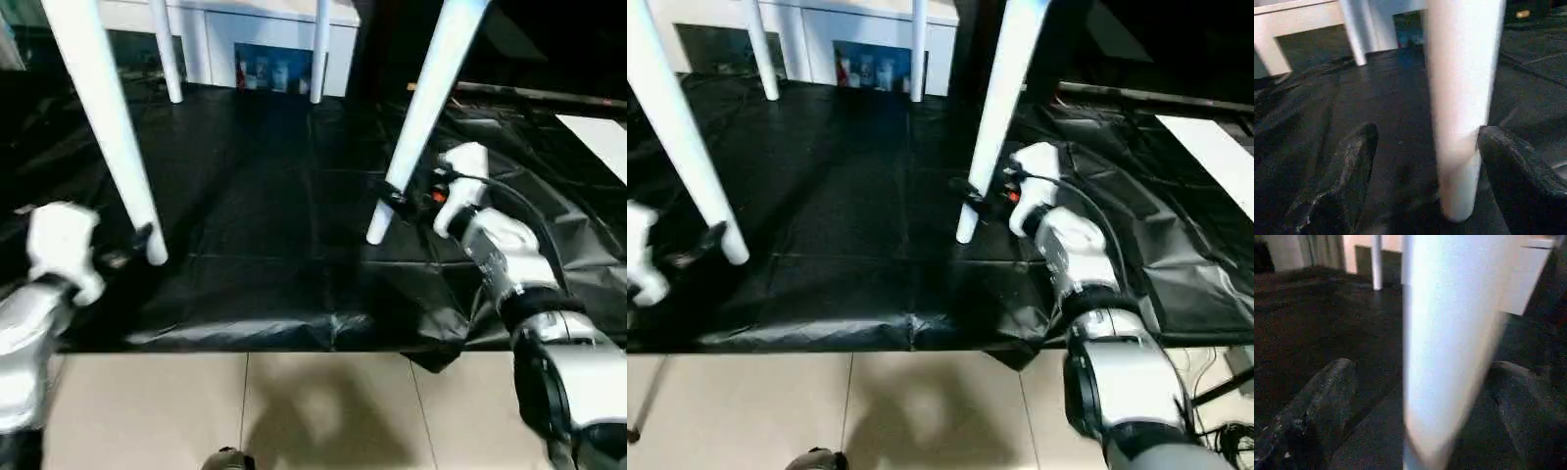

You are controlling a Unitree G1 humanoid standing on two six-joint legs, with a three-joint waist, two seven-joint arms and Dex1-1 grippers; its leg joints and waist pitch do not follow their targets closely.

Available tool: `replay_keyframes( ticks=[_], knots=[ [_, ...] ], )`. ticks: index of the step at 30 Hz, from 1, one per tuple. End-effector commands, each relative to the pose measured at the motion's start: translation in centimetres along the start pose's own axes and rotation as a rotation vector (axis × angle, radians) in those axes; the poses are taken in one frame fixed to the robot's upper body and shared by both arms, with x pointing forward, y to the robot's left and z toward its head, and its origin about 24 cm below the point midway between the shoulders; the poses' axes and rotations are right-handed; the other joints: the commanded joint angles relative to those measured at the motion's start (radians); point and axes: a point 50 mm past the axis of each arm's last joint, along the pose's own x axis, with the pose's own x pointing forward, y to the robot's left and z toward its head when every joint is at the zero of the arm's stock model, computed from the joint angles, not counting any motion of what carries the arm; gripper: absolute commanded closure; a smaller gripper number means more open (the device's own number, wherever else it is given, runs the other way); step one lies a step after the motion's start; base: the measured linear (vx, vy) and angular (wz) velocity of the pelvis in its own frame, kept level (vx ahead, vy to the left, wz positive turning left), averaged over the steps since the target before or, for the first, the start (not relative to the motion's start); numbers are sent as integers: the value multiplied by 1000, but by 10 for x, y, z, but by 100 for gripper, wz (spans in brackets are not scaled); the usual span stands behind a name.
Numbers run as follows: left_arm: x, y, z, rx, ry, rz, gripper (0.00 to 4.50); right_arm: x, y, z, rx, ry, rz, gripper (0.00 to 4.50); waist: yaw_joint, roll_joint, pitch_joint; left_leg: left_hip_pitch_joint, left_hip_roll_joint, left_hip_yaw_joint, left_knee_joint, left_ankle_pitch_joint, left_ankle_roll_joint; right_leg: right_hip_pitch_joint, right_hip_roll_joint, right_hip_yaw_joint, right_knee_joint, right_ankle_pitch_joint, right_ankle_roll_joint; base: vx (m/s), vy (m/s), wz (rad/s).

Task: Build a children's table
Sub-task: Flip table

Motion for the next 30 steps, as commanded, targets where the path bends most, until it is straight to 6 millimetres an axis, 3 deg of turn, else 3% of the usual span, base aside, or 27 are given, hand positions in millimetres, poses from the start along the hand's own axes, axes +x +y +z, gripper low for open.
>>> replay_keyframes(
  ticks=[1,4,5,6,8,9,14,15,16,17,18,19,20,21,22,24,25,27,29,30],
  knots=[
    [-8,0,9,-30,-48,-29,88,4,2,3,-9,12,34,0,6,17,-59,58,70,-38,-92,-402,-48,5,-62,32,-68,-175,-255,0,0,0],
    [-19,-6,12,-76,-90,-93,88,8,9,3,-16,41,121,0,16,17,-54,62,70,-38,-97,-454,-75,-3,-60,32,-69,-209,-240,0,0,0],
    [-22,-8,12,-88,-90,-116,88,8,12,2,-19,52,158,0,16,6,-54,61,71,-37,-97,-460,-76,-2,-59,33,-71,-212,-237,0,0,0],
    [-27,-14,11,-116,-88,-160,88,7,15,0,-23,66,219,0,22,5,-55,60,73,-38,-97,-465,-77,1,-64,34,-68,-224,-234,0,0,0],
    [-33,-22,10,-143,-83,-211,88,5,18,-3,-31,80,284,0,24,5,-54,58,74,-37,-99,-465,-81,0,-63,33,-70,-234,-228,0,0,0],
    [-37,-36,11,-193,-79,-282,88,1,18,-6,-28,88,329,0,27,3,-57,59,76,-35,-99,-471,-91,-1,-61,33,-70,-241,-226,0,0,0],
    [-35,-59,16,-234,-97,-349,88,-6,15,-9,-46,83,342,0,44,7,-58,66,74,-33,-97,-494,-111,-7,-63,39,-76,-251,-213,0,0,0],
    [-30,-65,18,-232,-112,-318,88,-12,9,-8,-65,58,301,0,44,17,-56,68,72,-38,-98,-537,-127,-9,-66,42,-82,-296,-198,0,0,0],
    [-29,-66,19,-229,-115,-309,88,-13,8,-8,-67,51,291,0,44,17,-56,68,72,-38,-98,-537,-127,-9,-66,42,-82,-296,-198,0,0,0],
    [-23,-69,20,-219,-125,-256,88,-18,1,-6,-84,14,228,0,45,10,-56,75,73,-39,-98,-561,-135,-13,-64,41,-87,-309,-187,0,0,0],
    [-22,-70,21,-219,-126,-244,88,-19,0,-5,-89,6,212,0,45,17,-57,78,73,-40,-99,-566,-143,-13,-62,41,-90,-289,-179,0,0,0],
    [-15,-73,19,-230,-86,-161,88,-24,-7,-1,-70,-63,135,0,44,27,-60,71,71,-44,-101,-551,-146,-5,-61,41,-82,-261,-177,0,0,0],
    [-15,-73,19,-230,-86,-161,88,-24,-7,-1,-70,-63,135,0,40,19,-60,70,70,-43,-101,-546,-142,-4,-58,39,-84,-255,-173,0,0,0],
    [-10,-77,20,-241,-69,-116,88,-31,-10,1,-53,-125,71,0,39,22,-62,69,67,-44,-98,-539,-133,-3,-60,38,-83,-258,-175,0,0,0],
    [-10,-77,20,-241,-69,-116,88,-31,-10,1,-53,-125,71,0,35,32,-61,65,68,-45,-101,-527,-135,1,-58,40,-83,-245,-166,0,0,0],
    [-5,-83,23,-242,-75,-71,88,-42,-8,-4,-50,-170,2,0,33,30,-65,64,67,-46,-95,-502,-124,3,-59,38,-84,-237,-161,0,0,0],
    [-3,-86,24,-240,-74,-47,88,-48,-4,-7,-51,-193,-34,0,35,28,-62,62,68,-45,-99,-472,-119,5,-56,41,-88,-208,-143,0,0,0],
    [0,-93,28,-246,-97,-33,88,-61,5,-14,-35,-225,-104,0,38,36,-66,67,68,-45,-97,-474,-115,2,-55,41,-89,-196,-139,0,0,0],
    [1,-94,29,-221,-97,-11,88,-65,8,-15,-30,-234,-129,0,31,30,-69,58,64,-48,-98,-465,-104,11,-55,37,-86,-208,-147,0,0,0],
    [1,-97,31,-189,-106,18,88,-69,15,-18,-1,-238,-176,0,30,37,-65,55,67,-48,-100,-445,-101,9,-49,39,-92,-202,-131,0,0,0]
  ],
)
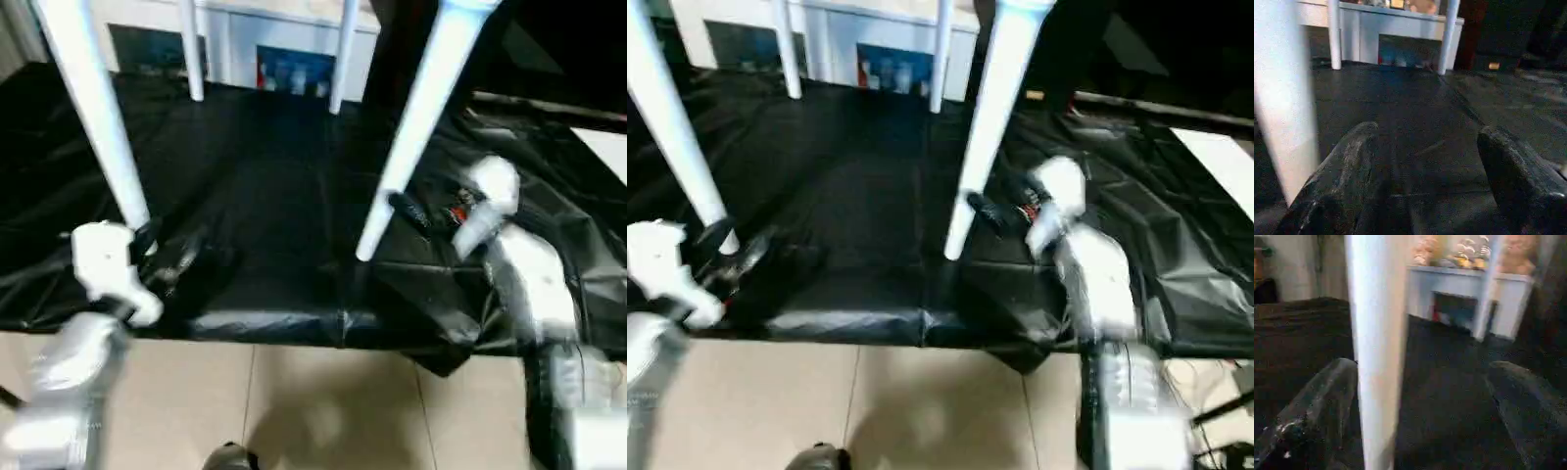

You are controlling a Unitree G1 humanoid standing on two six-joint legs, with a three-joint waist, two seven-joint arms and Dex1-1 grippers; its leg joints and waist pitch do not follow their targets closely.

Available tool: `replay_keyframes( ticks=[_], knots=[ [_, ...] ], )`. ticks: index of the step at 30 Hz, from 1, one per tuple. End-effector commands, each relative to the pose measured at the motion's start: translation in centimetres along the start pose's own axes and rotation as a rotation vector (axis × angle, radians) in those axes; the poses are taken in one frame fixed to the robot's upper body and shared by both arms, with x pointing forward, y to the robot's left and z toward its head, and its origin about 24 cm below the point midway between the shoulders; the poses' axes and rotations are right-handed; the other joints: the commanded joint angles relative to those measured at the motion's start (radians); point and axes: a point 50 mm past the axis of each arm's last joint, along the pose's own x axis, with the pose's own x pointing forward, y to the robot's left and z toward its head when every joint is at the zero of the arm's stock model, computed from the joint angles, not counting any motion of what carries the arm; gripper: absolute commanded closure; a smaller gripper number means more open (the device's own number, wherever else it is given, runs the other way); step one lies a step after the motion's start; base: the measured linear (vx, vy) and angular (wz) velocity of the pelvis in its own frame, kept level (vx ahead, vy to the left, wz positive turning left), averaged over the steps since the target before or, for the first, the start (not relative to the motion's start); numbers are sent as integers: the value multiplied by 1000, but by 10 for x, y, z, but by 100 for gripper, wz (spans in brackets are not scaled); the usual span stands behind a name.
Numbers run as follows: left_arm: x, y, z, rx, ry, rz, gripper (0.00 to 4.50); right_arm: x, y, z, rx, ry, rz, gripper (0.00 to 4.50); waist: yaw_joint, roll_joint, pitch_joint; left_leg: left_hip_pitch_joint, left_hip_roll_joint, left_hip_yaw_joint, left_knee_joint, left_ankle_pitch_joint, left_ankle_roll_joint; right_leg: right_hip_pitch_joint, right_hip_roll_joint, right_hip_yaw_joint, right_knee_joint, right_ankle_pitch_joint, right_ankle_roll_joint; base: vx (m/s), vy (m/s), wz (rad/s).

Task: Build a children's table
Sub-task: Flip table

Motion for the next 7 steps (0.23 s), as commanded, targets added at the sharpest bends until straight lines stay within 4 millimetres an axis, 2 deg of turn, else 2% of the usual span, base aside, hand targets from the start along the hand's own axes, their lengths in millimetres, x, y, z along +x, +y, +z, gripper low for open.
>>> replay_keyframes(
  ticks=[1,2,4,5,7],
  knots=[
    [3,-8,8,58,-46,28,88,-4,3,15,1,-53,-79,0,-7,27,-65,52,67,-49,-101,-457,-97,3,-49,37,-91,-230,-122,0,0,0],
    [3,-10,8,61,-65,66,88,-10,15,10,15,-29,-123,0,-9,27,-66,52,65,-49,-99,-460,-97,3,-50,38,-91,-242,-119,0,0,0],
    [3,-10,7,57,-70,88,88,-12,19,8,18,-15,-135,0,-14,26,-67,50,64,-52,-101,-483,-99,3,-55,37,-95,-300,-107,0,0,0],
    [3,-11,6,52,-67,106,88,-14,24,6,-2,-9,-174,0,-18,31,-65,49,64,-53,-102,-488,-104,0,-55,38,-100,-335,-98,0,0,0],
    [2,-13,3,119,-66,112,88,-17,31,1,-26,6,-257,0,-30,31,-65,52,62,-54,-102,-514,-111,-6,-56,37,-109,-387,-84,0,0,0]
  ],
)
